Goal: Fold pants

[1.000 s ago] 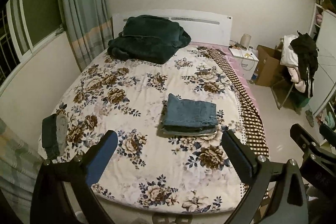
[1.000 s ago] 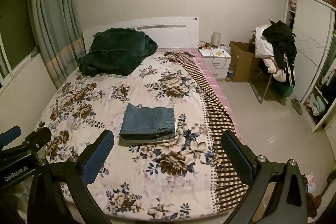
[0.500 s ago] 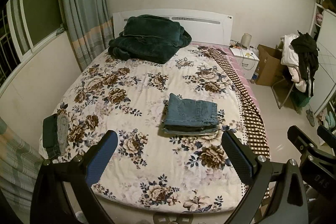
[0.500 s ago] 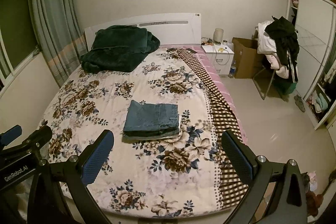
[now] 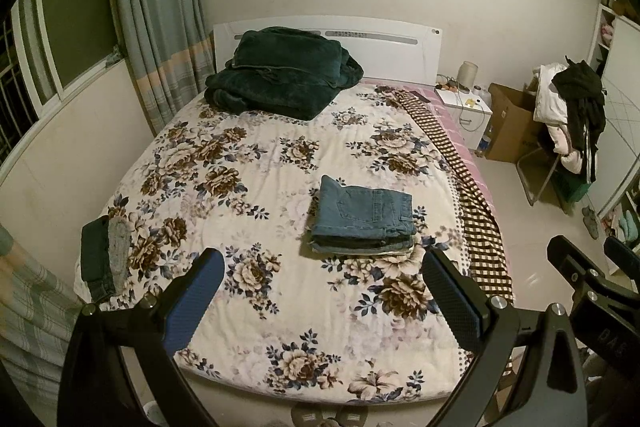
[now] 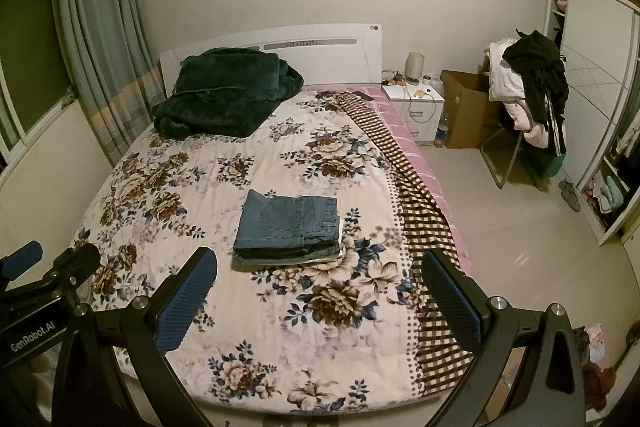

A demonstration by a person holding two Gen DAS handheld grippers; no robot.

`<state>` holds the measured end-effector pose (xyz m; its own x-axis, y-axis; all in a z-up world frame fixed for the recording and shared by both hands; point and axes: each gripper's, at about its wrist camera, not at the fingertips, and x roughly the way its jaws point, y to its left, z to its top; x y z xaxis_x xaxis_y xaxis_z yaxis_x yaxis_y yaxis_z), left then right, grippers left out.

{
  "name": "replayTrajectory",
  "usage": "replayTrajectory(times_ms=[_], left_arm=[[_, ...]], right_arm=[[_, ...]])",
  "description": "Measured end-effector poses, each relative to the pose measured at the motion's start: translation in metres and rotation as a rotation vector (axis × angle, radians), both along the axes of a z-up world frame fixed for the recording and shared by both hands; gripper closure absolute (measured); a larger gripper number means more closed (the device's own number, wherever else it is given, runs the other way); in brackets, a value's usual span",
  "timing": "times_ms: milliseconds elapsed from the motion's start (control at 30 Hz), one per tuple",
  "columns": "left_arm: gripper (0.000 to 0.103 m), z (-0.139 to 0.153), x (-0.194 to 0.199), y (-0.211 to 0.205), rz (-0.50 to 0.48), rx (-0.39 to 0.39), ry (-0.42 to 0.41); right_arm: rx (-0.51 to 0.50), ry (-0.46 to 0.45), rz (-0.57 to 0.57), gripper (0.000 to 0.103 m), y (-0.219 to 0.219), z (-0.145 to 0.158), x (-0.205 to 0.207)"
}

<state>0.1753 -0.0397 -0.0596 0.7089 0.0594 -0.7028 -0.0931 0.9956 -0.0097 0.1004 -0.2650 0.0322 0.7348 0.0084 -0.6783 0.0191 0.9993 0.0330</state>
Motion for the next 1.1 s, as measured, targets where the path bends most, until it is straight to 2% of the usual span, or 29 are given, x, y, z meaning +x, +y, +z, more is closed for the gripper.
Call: replayTrajectory(times_ms=[1100], left_arm=[[0.002,-0.008,-0.01,0.005,0.007,0.005,0.006]], right_arm=[[0.004,0.012,-0.007,0.0,-0.002,-0.004,-0.007]])
